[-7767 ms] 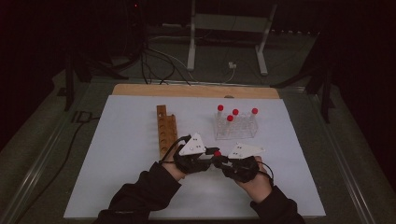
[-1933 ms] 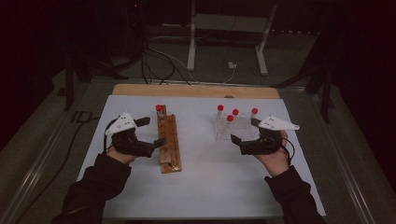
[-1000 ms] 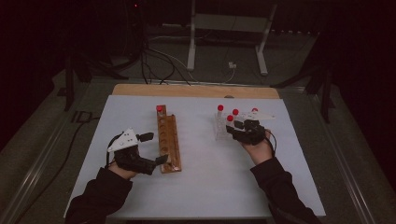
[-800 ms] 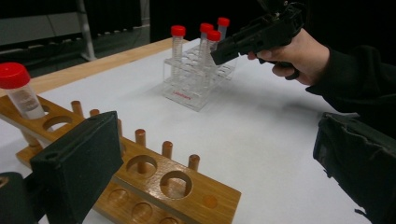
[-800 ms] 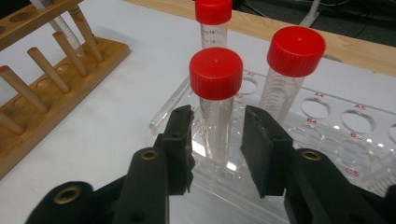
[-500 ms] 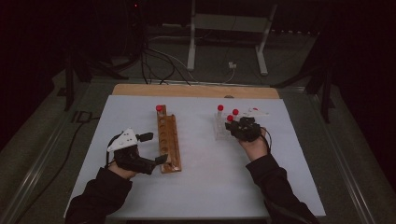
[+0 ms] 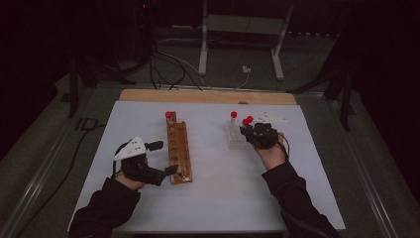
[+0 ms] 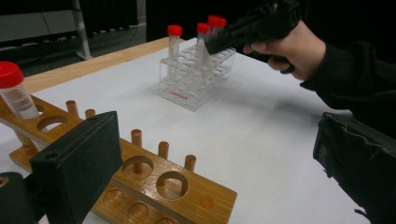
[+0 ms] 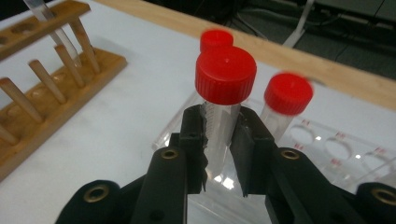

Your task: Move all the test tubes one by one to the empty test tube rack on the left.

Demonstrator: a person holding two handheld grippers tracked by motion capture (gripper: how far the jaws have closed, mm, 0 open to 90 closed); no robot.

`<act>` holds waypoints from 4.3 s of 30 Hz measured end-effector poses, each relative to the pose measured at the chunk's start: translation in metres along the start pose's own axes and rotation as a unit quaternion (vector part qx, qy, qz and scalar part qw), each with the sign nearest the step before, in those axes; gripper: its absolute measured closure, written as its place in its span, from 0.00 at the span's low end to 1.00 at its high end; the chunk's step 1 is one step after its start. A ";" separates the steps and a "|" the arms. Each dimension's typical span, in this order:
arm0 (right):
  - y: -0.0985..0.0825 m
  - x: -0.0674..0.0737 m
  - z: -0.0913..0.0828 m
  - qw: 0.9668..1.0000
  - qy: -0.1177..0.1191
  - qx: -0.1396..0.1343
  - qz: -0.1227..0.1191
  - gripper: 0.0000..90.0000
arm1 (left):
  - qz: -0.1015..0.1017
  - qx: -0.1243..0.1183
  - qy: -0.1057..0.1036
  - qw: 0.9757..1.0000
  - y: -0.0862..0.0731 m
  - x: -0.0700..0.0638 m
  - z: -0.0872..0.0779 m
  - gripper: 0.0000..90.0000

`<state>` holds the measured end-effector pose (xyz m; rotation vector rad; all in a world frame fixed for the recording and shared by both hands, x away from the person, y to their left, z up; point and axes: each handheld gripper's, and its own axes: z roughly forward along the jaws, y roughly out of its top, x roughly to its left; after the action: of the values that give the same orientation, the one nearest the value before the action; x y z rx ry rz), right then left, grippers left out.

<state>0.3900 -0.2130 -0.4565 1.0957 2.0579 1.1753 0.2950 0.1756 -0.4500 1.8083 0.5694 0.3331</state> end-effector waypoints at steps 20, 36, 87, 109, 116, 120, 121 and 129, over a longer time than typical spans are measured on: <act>0.024 0.025 -0.050 0.998 0.033 -0.041 -0.041 0.83 | 0.006 0.000 -0.024 1.000 0.012 -0.007 0.005 0.02; 0.001 0.057 -0.063 0.993 0.099 -0.028 -0.064 0.83 | 0.017 0.006 -0.042 0.999 0.025 -0.016 0.017 0.02; -0.019 0.100 -0.062 0.980 0.174 -0.006 -0.093 0.83 | 0.086 0.039 -0.096 0.991 0.051 -0.058 0.101 0.73; -0.021 0.091 -0.067 0.983 0.169 -0.036 -0.058 0.47 | 0.089 0.036 -0.086 0.992 0.061 -0.050 0.093 0.80; -0.021 0.086 -0.070 0.986 0.156 -0.046 -0.043 0.26 | 0.089 0.020 -0.060 0.994 0.071 -0.040 0.080 0.80; -0.020 0.085 -0.070 0.986 0.154 -0.048 -0.038 0.15 | 0.086 0.016 -0.047 0.995 0.077 -0.033 0.072 0.80; -0.020 0.085 -0.071 0.986 0.153 -0.050 -0.036 0.13 | 0.089 0.014 -0.040 0.995 0.078 -0.032 0.070 0.80; -0.021 0.081 -0.071 0.984 0.165 -0.052 -0.034 0.01 | 0.077 0.000 -0.011 0.997 0.084 -0.015 0.055 0.80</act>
<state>0.2854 -0.1828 -0.4438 0.8182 2.2263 1.4924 0.3279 0.1035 -0.3860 1.8579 0.4160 0.4172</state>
